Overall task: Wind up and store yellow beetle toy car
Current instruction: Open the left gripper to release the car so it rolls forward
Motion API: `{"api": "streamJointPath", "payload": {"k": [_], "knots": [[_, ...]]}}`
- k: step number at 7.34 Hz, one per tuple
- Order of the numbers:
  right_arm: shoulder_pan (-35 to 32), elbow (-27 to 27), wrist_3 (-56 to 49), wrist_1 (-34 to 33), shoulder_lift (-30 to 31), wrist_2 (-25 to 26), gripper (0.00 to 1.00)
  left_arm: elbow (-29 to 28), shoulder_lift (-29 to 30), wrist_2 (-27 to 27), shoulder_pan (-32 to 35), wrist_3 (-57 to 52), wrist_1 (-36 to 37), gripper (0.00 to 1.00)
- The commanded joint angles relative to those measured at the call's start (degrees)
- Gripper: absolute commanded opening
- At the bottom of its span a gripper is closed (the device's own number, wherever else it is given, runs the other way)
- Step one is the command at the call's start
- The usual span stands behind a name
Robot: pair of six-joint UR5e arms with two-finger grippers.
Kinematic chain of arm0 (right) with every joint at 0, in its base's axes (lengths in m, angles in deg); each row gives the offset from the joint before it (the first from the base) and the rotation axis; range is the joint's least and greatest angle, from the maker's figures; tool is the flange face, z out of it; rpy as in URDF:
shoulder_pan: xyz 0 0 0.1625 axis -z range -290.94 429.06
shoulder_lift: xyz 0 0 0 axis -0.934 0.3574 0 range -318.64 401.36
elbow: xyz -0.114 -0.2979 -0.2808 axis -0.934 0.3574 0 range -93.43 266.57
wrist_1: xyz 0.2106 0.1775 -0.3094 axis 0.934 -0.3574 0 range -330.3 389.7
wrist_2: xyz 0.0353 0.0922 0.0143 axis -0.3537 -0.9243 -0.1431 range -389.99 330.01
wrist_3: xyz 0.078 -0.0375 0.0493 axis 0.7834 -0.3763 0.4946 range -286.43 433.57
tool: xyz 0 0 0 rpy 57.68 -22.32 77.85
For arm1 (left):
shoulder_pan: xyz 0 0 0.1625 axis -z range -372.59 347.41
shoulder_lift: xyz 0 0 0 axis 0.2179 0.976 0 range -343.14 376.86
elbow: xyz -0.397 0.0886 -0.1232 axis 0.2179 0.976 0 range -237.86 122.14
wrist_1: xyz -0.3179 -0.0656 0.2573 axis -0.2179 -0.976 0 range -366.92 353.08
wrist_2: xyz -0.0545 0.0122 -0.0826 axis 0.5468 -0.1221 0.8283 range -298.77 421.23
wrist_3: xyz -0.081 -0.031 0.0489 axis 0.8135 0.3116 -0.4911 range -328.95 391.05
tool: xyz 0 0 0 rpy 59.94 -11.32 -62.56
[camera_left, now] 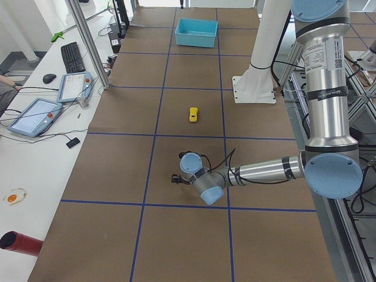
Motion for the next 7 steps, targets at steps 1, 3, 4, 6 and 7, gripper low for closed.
{"api": "streamJointPath", "payload": {"k": [1, 3, 4, 6, 7], "knots": [[0.0, 0.01, 0.0, 0.0, 0.0, 0.0, 1.0, 0.75, 0.11, -0.09, 0.57, 0.2, 0.28, 1.0], [0.0, 0.27, 0.0, 0.0, -0.09, 0.0, 1.0, 2.93, 0.29, -0.09, 0.92, 3.34, 0.54, 1.0], [0.0, 0.27, 0.0, 0.0, -0.09, 0.0, 1.0, 5.12, 0.11, -0.09, 0.84, 7.89, 0.54, 1.0], [0.0, 0.27, 0.0, 0.0, -0.09, 0.0, 1.0, 7.24, 0.72, -0.35, 0.66, 13.0, 0.72, 1.0], [0.0, 0.27, 0.0, 0.0, -0.09, 0.0, 1.0, 8.21, 0.9, -0.44, 0.57, 17.13, 1.15, 1.0]]}}
